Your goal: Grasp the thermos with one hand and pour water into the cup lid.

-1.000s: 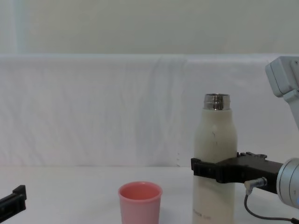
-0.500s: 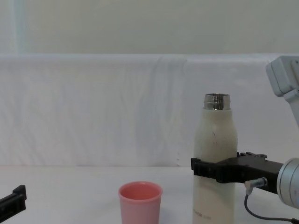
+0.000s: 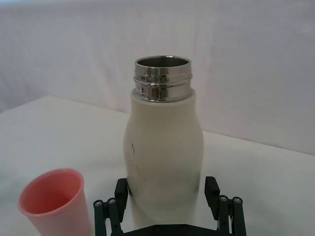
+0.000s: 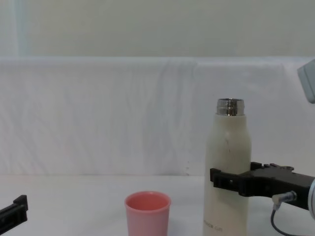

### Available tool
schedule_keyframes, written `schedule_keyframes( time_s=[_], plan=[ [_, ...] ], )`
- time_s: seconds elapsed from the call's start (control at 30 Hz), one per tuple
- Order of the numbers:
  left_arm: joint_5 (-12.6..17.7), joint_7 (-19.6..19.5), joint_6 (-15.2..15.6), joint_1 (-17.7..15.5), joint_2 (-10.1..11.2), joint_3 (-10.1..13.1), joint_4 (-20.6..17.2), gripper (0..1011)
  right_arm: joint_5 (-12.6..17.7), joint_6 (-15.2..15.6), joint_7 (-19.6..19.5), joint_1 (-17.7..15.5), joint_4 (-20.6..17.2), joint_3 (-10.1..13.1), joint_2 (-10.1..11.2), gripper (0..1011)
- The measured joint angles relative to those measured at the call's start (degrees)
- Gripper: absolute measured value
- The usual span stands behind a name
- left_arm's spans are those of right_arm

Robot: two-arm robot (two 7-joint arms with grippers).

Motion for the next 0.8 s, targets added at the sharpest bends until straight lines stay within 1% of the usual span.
schedule_keyframes(
  time_s=[0.23, 0.5, 0.63, 0.67, 0.8],
  plan=[
    [0.0, 0.0, 0.0, 0.0, 0.0, 0.0, 0.0, 1001, 1.6, 0.0, 0.1, -1.7, -2.0, 0.4, 0.9, 1003],
    [0.0, 0.0, 0.0, 0.0, 0.0, 0.0, 0.0, 1001, 3.2, -0.2, 0.5, -4.8, -5.4, 0.3, 2.5, 1003],
    [0.0, 0.0, 0.0, 0.0, 0.0, 0.0, 0.0, 1001, 3.8, -0.7, 0.6, -6.6, -7.4, 0.1, 3.5, 1003],
    [0.0, 0.0, 0.0, 0.0, 0.0, 0.0, 0.0, 1001, 3.8, -0.7, 0.6, -6.6, -7.4, 0.1, 3.5, 1003],
    [0.0, 0.0, 0.0, 0.0, 0.0, 0.0, 0.0, 1001, 4.3, -1.7, 0.8, -8.7, -9.3, 0.0, 4.3, 1003]
  ],
)
